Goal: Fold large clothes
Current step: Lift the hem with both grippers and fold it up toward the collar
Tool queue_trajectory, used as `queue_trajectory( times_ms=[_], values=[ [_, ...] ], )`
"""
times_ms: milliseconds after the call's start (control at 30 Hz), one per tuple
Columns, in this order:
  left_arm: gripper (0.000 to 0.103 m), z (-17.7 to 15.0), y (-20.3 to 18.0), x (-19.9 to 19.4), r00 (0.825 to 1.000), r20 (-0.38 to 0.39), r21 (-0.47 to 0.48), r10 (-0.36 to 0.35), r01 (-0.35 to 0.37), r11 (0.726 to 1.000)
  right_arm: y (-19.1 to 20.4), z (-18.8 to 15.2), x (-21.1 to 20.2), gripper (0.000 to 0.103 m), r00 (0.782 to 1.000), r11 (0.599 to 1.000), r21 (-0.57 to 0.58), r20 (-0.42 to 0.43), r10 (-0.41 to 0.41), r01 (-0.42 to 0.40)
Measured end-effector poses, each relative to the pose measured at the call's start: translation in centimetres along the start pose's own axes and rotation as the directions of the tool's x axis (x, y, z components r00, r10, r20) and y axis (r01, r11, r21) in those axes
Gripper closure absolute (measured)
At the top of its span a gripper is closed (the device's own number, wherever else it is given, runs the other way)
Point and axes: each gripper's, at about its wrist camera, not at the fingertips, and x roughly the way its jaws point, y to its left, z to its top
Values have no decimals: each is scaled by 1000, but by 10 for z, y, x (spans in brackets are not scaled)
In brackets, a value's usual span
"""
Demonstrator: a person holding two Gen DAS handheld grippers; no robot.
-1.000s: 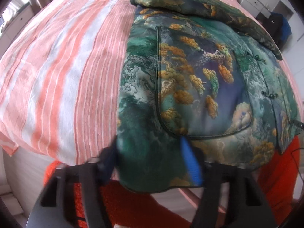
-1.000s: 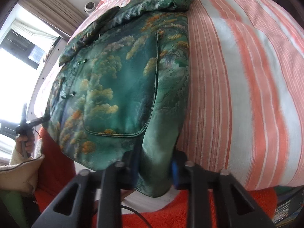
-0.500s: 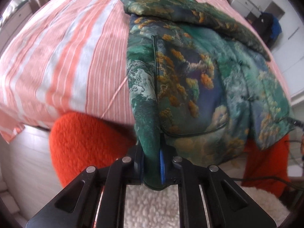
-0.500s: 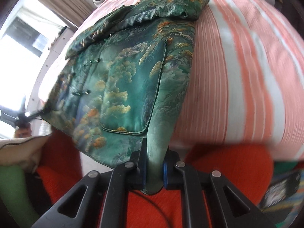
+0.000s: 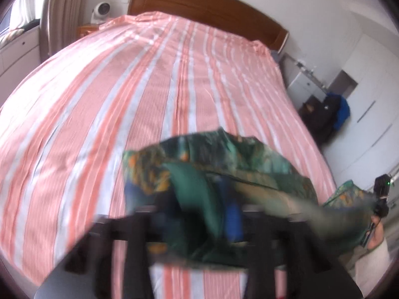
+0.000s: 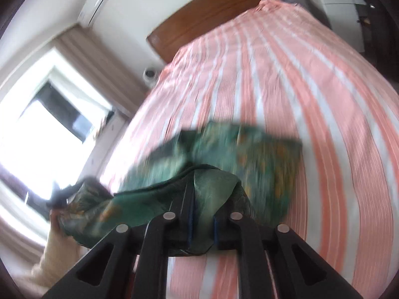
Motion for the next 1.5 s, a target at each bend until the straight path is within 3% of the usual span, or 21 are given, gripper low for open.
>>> queue_trajectory(
  times_ms=[33,67,100,133,200,267,367,467,500,533,567,633,733,867,1000,1100,1200,1300,1400,1467,1500],
  values=[
    [16,14,-1,13,999,-8,-14,41,-41,999,-6,20,18,68,1000,999,29,19,-15,15],
    [17,23,1,25,998,-16,-32,62,-62,998,-15,37,36,49,999,997,71,31,-35,33],
    [17,28,1,36,997,-36,-52,68,-70,996,-22,48,50,11,996,992,103,45,-82,78],
    [17,30,6,38,997,-51,-69,51,-55,996,-27,52,51,3,992,987,121,61,-110,102],
    [15,23,13,38,999,-50,-69,14,-17,997,-35,56,54,3,989,983,158,92,-113,97],
    [7,11,17,49,997,-50,-15,63,-64,998,-36,53,55,3,988,985,121,77,-130,121],
    [8,-5,26,83,980,-99,54,174,-169,984,-36,36,74,3,979,979,6,-29,-203,203],
    [13,-24,34,112,970,-166,51,180,-174,983,-46,11,106,5,965,971,-22,-106,-240,239],
    [16,-29,33,120,967,-180,60,181,-172,983,-49,3,111,11,962,970,-28,-123,-242,241],
    [29,-35,32,126,963,-194,76,185,-173,982,-51,-7,120,23,960,970,-45,-145,-241,237],
    [60,-40,29,132,960,-202,93,192,-176,980,-50,-12,130,31,956,969,-68,-165,-244,236],
    [92,-45,22,137,948,-188,124,255,-235,964,-42,-20,146,71,932,944,-146,-172,-318,295],
    [96,-37,9,114,959,-103,154,264,-247,957,-22,-20,141,83,916,907,-220,-103,-388,360],
    [96,-3,-8,62,975,78,126,209,-218,968,19,7,92,86,919,873,-289,96,-381,392],
    [96,18,-26,64,929,232,160,290,-330,930,40,31,77,86,886,837,-309,265,-379,451],
    [95,14,-10,122,926,130,161,354,-372,914,16,36,105,86,882,850,-253,227,-413,463],
    [92,-14,16,185,913,-11,168,407,-400,901,-27,18,152,86,882,858,-206,80,-464,470],
    [87,-33,20,194,914,30,173,404,-403,899,-50,-11,174,80,890,873,-186,18,-456,452],
    [74,-31,19,184,914,45,155,404,-406,901,-58,-16,168,73,898,885,-155,39,-438,438],
    [42,-28,18,172,908,51,137,415,-418,898,-65,-13,158,55,907,901,-109,37,-420,421],
    [33,-27,15,163,905,63,129,420,-425,896,-67,-12,153,40,911,907,-87,42,-410,412]
  ],
)
